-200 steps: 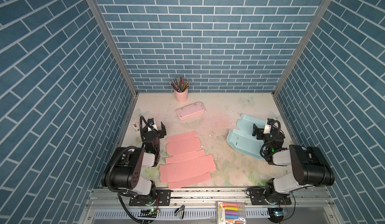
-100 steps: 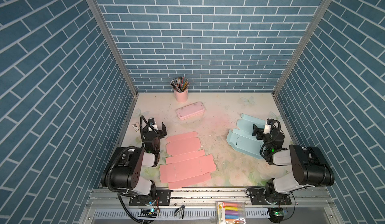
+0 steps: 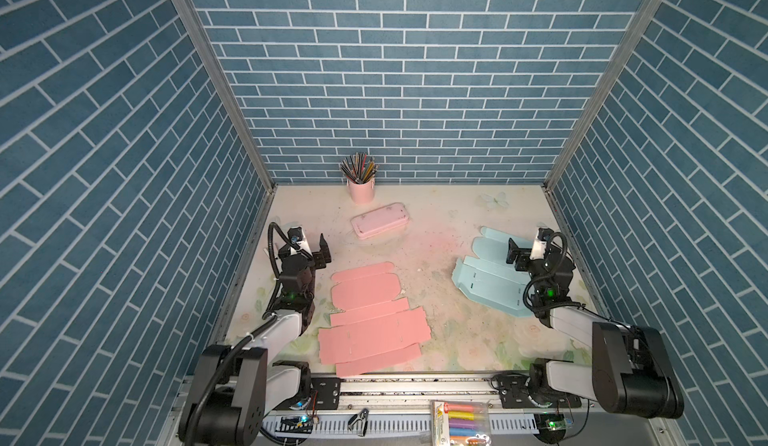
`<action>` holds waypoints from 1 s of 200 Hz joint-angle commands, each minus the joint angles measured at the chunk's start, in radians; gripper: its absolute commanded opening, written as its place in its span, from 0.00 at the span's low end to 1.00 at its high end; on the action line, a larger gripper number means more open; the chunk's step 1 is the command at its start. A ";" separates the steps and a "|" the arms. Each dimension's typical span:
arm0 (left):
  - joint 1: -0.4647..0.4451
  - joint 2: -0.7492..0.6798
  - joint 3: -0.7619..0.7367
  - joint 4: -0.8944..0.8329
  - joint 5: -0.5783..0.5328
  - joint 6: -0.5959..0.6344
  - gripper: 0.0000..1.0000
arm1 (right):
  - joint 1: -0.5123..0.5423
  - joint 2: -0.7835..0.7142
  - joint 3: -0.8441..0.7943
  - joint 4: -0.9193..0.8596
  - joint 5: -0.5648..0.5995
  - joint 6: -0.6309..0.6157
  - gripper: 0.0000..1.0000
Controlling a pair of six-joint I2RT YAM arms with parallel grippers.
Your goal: Fold the paper box
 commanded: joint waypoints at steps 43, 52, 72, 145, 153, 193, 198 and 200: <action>-0.087 -0.248 0.029 -0.367 0.176 -0.369 0.88 | 0.173 -0.005 0.294 -0.633 0.008 0.144 0.98; -0.092 -0.269 0.042 -0.420 0.244 -0.416 0.88 | 0.221 0.002 0.315 -0.677 -0.011 0.143 0.98; -0.116 -0.280 0.076 -0.553 0.339 -0.488 0.88 | 0.333 0.014 0.356 -0.782 -0.036 0.154 0.98; -0.277 -0.346 0.093 -0.738 0.400 -0.526 0.88 | 0.694 0.023 0.419 -0.930 0.004 0.251 0.98; -0.276 -0.354 0.090 -0.729 0.412 -0.536 0.88 | 0.716 0.029 0.421 -0.923 -0.005 0.258 0.98; -0.276 -0.312 0.090 -0.719 0.436 -0.550 0.88 | 0.823 0.120 0.470 -0.899 -0.050 0.276 0.95; -0.276 -0.306 0.090 -0.721 0.439 -0.551 0.88 | 0.835 0.130 0.474 -0.893 -0.056 0.278 0.95; -0.277 -0.305 0.090 -0.720 0.439 -0.552 0.88 | 0.837 0.134 0.475 -0.890 -0.060 0.280 0.95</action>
